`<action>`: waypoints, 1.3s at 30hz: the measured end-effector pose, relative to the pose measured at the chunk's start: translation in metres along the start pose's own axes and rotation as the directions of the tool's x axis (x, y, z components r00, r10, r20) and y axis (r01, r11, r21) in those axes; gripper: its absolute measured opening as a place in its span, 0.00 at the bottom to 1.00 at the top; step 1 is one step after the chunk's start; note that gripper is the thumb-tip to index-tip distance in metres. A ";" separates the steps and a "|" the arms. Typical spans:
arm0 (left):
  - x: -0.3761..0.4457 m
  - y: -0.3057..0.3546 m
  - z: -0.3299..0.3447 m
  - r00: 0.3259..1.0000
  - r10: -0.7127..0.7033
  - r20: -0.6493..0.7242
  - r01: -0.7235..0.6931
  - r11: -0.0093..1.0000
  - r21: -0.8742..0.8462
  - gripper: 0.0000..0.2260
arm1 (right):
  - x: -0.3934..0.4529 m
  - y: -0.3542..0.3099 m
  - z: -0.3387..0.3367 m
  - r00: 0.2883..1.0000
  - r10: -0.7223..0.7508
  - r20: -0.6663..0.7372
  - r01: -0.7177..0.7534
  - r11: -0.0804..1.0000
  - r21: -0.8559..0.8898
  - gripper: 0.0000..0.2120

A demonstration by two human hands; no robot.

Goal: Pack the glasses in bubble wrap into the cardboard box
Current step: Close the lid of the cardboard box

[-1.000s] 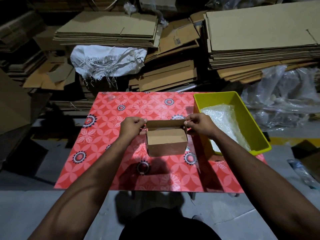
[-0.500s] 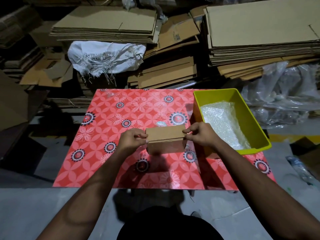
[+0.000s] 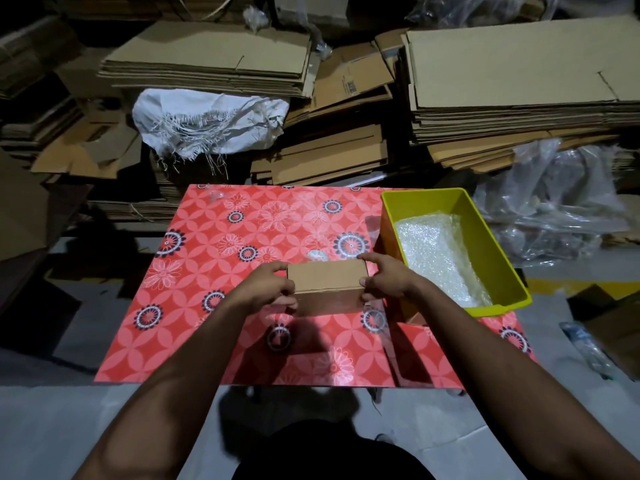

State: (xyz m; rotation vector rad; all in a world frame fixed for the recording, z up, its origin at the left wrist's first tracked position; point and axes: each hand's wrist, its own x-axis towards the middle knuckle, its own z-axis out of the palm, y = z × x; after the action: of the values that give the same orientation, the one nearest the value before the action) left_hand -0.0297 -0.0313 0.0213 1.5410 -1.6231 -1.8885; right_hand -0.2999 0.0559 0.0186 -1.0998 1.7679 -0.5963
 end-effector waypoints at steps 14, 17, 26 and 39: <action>0.009 -0.061 0.014 0.964 0.253 -0.076 -0.199 0.885 0.421 0.17 | -0.003 0.045 0.046 0.964 -0.184 -0.191 0.103 0.923 -0.371 0.10; 0.005 -0.062 0.013 0.901 0.428 -0.079 -0.312 0.762 0.568 0.17 | -0.004 0.046 0.053 0.936 -0.286 -0.206 0.153 0.856 -0.494 0.10; 0.014 -0.088 0.052 0.788 0.614 0.049 -0.405 0.456 0.793 0.30 | -0.002 0.060 0.090 0.880 -0.475 -0.002 0.257 0.480 -0.839 0.34; 0.079 -0.068 0.021 0.909 0.396 0.132 -0.287 0.365 0.886 0.37 | 0.043 0.026 0.077 0.954 -0.299 0.017 0.175 0.513 -0.840 0.31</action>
State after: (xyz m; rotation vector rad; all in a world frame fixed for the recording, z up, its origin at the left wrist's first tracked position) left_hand -0.0501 -0.0501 -0.0814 1.2971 -2.8526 -0.6085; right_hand -0.2493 0.0358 -0.0553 -2.0354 2.0819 0.1104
